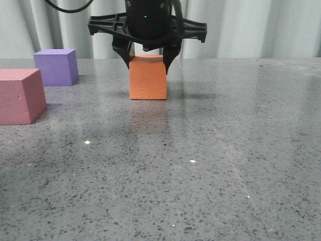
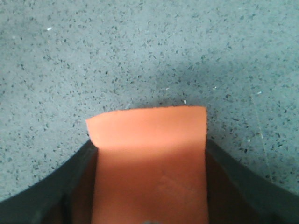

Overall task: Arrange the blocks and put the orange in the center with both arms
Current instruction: 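Lower the left gripper and grasp the orange cube, then carry the orange cube with the left gripper between pink and purple cubes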

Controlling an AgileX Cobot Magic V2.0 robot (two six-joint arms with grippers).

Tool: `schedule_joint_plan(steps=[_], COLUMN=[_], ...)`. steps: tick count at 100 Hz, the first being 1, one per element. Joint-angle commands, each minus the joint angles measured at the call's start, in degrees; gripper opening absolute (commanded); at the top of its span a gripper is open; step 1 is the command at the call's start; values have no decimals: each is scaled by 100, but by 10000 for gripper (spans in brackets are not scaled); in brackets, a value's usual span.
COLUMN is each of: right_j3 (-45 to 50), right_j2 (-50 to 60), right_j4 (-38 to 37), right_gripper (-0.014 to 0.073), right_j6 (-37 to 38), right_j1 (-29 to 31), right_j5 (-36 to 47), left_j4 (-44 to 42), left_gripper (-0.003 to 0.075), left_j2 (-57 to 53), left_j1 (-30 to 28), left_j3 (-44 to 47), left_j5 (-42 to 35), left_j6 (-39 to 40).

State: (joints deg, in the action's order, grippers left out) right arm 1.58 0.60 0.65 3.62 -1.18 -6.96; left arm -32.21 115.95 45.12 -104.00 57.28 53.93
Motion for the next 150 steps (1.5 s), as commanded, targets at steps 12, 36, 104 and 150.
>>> schedule_joint_plan(steps=[12,36,104,150], right_j3=[-79,-79,-79,-79], right_j2=[112,112,112,112], right_j4=[4,4,4,4], right_gripper=[-67,-67,-67,-67], right_j6=[-49,-49,-49,-49], right_j1=[33,33,33,33], right_j5=[503,503,503,503], left_j4=[-512,-1126,-968,-615], left_gripper=[177,177,177,177], left_j2=[-805,-1313,-3283,-3489], left_j1=[-5,-202,-1495,-2011], left_j3=[-184,-156,2609,3678], left_j5=[-106,321,-1092,-2593], left_j6=[-151,-230,-446,-446])
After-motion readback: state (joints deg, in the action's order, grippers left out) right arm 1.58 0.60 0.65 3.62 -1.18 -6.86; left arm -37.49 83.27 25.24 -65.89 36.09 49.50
